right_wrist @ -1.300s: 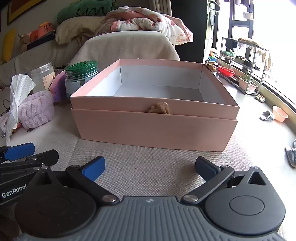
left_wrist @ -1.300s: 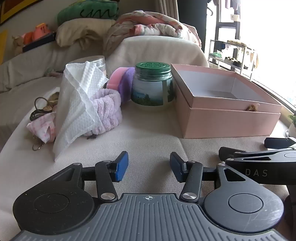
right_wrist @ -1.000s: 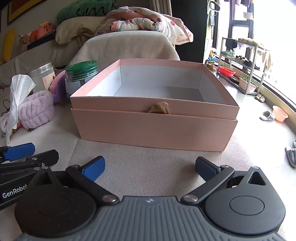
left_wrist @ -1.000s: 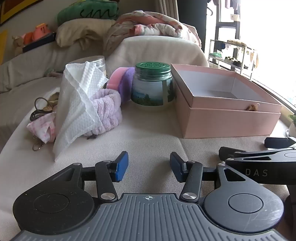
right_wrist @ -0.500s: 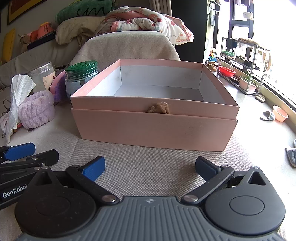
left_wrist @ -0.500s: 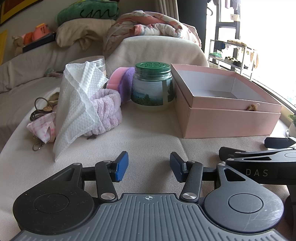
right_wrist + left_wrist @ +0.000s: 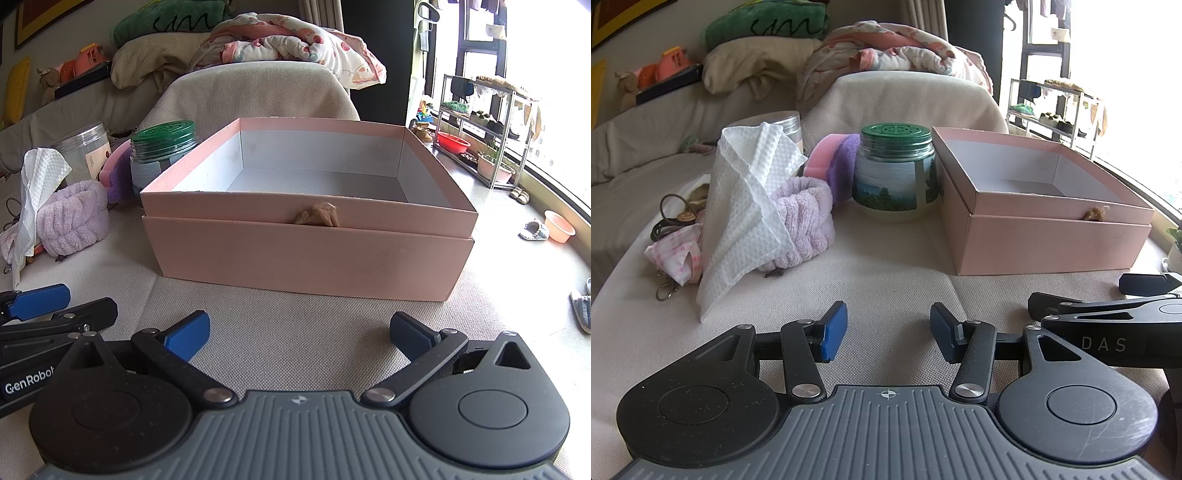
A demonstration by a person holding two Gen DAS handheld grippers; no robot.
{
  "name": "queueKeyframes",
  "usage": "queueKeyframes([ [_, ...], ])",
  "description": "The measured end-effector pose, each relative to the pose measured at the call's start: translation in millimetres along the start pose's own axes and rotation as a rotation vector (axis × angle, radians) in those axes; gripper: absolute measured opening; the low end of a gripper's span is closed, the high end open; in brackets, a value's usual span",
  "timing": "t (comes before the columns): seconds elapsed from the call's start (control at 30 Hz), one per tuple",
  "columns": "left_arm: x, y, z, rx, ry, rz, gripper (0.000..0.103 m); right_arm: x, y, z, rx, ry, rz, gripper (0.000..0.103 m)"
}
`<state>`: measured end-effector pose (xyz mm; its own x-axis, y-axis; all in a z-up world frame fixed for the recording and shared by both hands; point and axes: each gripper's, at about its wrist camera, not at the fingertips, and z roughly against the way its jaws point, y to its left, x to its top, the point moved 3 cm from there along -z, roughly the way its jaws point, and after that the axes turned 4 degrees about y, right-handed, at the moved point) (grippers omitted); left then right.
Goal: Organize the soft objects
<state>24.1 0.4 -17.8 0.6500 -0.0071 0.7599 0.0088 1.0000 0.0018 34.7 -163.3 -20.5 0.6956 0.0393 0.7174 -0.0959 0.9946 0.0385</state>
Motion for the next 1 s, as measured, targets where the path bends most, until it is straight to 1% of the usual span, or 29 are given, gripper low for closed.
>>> queueKeyframes([
  [0.8, -0.1, 1.9, -0.3, 0.0, 0.0, 0.0, 0.055, 1.0, -0.9, 0.3, -0.001, 0.001, 0.0, 0.103],
  [0.87, -0.2, 1.0, -0.3, 0.011, -0.001, -0.007, 0.056, 1.3, -1.3, 0.3, 0.0, 0.0, -0.001, 0.103],
  [1.0, -0.6, -0.9, 0.5, 0.003, -0.001, 0.001, 0.056, -0.1, 0.0, 0.6, -0.001, 0.001, 0.0, 0.103],
])
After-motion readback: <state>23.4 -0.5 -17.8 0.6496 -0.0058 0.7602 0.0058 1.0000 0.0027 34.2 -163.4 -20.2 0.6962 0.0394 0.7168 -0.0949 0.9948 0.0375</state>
